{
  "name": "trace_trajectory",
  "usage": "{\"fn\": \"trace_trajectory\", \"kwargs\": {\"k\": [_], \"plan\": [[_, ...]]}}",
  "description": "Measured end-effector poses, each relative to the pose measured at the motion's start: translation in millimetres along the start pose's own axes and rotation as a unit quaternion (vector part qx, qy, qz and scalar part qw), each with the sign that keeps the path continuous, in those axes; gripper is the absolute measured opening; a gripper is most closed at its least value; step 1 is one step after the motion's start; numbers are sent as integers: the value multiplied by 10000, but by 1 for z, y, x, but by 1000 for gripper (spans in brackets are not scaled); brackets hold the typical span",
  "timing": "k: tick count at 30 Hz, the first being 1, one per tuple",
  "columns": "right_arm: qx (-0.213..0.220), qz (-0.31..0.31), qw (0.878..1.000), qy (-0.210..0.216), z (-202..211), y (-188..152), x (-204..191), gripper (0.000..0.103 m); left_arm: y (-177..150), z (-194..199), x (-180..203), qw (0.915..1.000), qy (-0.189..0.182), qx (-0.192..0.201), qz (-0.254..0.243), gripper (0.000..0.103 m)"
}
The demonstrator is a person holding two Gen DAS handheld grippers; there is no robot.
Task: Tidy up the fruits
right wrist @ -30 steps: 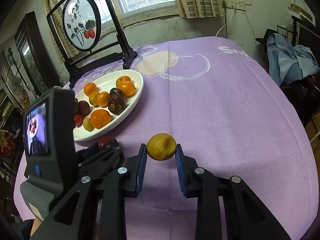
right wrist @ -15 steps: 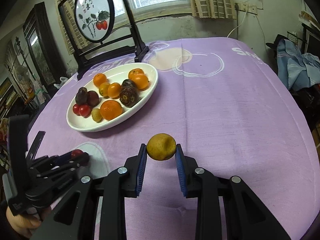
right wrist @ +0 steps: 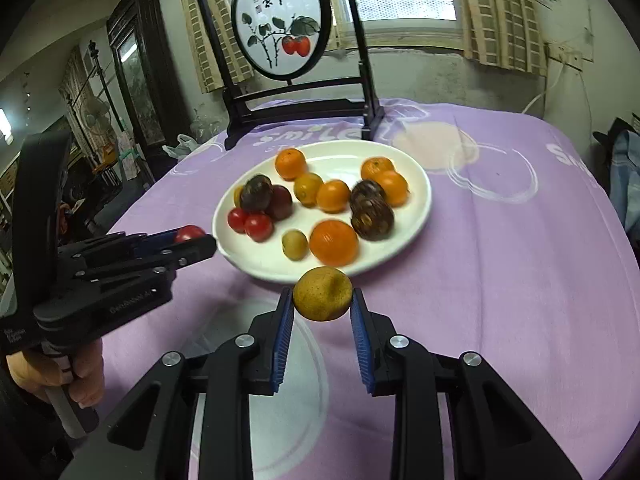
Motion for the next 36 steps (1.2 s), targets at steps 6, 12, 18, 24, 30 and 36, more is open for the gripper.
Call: {"fn": "trace_trajectory", "kwargs": {"k": [6,12,18,24,30,36], "plan": [[123,-310,9993,153,-28,43,11,30,25,-31,9,9995,-266,-106,104,29],[69,-756,9969,208,-61,57,35,30,31,-64,16,9994,-101,-305,89,29],[137,-910,9954,251,-77,63,38,50,39,-73,23,9992,-88,-376,49,35],[307,-541,9981,19,-58,65,31,58,41,-58,23,9998,187,-72,-28,56],[420,-486,9979,-105,-30,55,29,58,34,-43,16,9996,168,-162,176,57],[340,-721,9962,-347,-6,27,37,69,17,-20,11,9995,188,-96,234,73]]}}
Point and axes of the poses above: each gripper's, at about its wrist camera, not at the fingertips, and z roughly against the way its jaws point, x to its right, y to its top, the point moved 7 cm from there along -z, roughly the way its jaws point, and after that the axes turned 15 degrees about y, right-handed, at the moved point
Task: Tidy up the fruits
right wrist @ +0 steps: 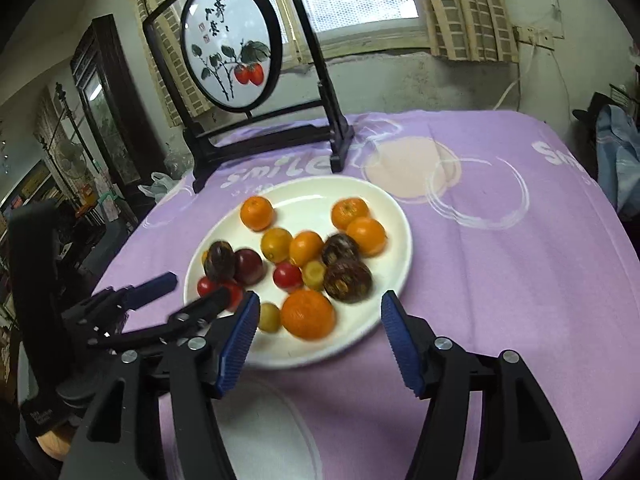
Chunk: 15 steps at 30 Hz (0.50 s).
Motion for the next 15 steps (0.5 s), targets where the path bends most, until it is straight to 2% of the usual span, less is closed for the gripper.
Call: {"fn": "trace_trajectory", "kwargs": {"k": [8,13,15], "plan": [[-130,64,9992,-373,18,-48,-2,72,-39,29,-7,9999,26,4,-112,76],[-177,455,9952,-851,24,-73,-9,76,-57,41,-21,9999,122,22,44,82],[-238,585,9938,-913,24,-78,-11,76,-63,40,-24,9999,158,-15,48,83]]}}
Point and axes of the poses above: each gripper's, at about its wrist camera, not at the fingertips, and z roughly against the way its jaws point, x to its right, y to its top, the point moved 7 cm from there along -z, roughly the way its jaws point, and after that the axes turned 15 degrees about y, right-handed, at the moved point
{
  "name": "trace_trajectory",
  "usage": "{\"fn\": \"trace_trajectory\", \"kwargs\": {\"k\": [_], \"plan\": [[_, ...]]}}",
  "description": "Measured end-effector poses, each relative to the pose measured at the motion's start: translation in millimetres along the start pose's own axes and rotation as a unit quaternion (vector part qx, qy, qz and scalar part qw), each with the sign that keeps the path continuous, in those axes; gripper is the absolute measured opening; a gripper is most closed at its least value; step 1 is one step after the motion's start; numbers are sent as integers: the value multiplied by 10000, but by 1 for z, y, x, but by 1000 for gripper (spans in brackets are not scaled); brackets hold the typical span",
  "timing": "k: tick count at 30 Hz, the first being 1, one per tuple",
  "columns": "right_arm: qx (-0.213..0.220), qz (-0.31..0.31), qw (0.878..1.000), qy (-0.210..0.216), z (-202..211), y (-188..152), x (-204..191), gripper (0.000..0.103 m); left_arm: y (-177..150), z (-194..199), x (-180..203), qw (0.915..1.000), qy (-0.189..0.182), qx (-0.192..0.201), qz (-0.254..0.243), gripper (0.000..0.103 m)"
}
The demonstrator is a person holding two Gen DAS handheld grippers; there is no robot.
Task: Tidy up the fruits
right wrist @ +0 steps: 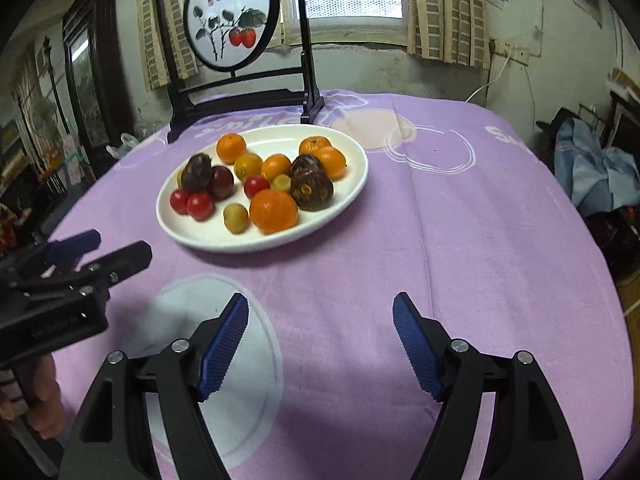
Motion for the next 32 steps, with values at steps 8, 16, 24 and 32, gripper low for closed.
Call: {"fn": "trace_trajectory", "kwargs": {"k": [8,16,24,32], "plan": [[-145,-106,9998,51,-5,-15,2,76,-18,-15,-7,9996,224,-177,-30,83],[-360,-164,9992,37,-13,-29,3,76,-26,-24,-6,9995,177,-250,-88,83],[-465,-170,9987,-76,-17,-32,7,80,-34,-33,-2,9988,-51,-481,-85,88],[-721,-254,9969,-161,-24,-41,11,81,-44,-50,0,9971,168,-735,-129,89]]}}
Point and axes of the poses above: each gripper's, at about its wrist camera, not at the fingertips, and z roughly against the way its jaws point, x to its right, y to its top, the point moved 7 cm from there along -z, roughly the way its jaws point, and after that the axes turned 15 degrees about y, right-handed, at the moved point
